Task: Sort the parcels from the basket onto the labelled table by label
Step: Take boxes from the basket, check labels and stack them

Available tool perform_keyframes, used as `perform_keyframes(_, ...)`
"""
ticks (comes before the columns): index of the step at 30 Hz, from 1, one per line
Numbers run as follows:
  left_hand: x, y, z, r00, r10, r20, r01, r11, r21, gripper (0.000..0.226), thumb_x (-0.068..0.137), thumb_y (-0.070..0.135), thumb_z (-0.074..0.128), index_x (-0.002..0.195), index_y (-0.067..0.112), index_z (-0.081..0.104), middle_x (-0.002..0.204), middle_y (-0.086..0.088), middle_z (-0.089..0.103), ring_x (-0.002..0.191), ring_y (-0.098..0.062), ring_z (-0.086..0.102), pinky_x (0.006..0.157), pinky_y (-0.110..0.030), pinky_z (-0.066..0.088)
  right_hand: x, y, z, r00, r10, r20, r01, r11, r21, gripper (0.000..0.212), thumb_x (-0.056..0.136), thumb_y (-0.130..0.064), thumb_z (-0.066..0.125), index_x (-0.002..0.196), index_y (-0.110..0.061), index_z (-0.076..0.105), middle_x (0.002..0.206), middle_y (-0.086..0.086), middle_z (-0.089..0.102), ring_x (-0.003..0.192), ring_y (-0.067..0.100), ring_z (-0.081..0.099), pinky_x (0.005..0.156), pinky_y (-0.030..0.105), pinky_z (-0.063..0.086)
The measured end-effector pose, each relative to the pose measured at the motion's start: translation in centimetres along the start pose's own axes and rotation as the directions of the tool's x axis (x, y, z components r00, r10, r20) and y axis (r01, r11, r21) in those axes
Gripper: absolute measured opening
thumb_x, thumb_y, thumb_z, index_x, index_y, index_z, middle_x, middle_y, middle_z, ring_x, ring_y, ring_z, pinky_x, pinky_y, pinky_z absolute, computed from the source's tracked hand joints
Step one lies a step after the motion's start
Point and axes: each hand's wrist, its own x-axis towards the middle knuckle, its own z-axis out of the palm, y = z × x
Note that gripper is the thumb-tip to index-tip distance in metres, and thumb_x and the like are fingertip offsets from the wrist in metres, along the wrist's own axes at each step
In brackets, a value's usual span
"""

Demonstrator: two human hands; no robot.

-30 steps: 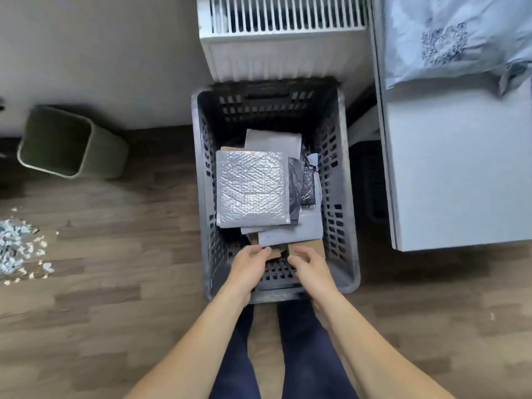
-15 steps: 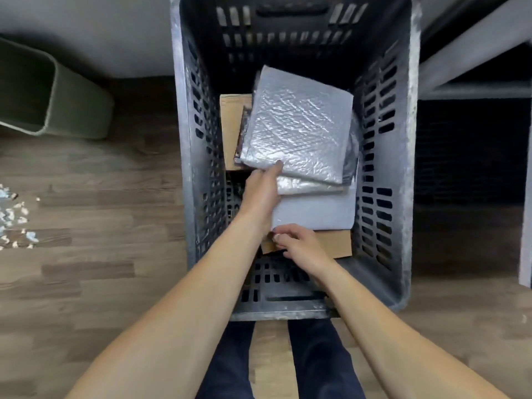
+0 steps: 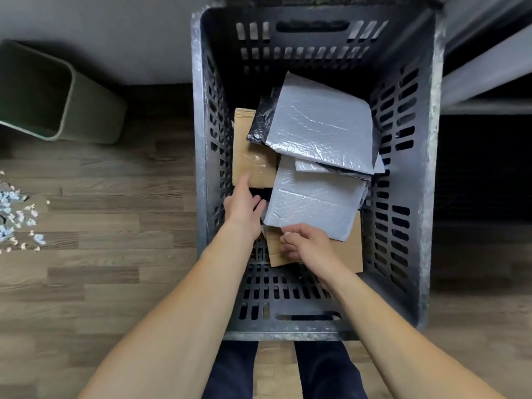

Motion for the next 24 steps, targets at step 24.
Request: perform_keyframes(24,5.6,0.9,4.0,0.974,0.044,0.222,-0.017,0.992,-0.122,0.111,0.043,0.039,0.096,0.142,0.034,0.046,0.138,-0.006,0.057,0.126,-0.029,0.055,0.108,-0.053,0.047,-0.9,3.3,-0.1,0.997,0.077,-0.023,-0.075,0.995,0.064,0.013,0.099,-0.016,0.059,0.105,-0.021,0.069,0.105,0.007,0.076,0.092,0.018,0.074,0.088,0.036,0.056)
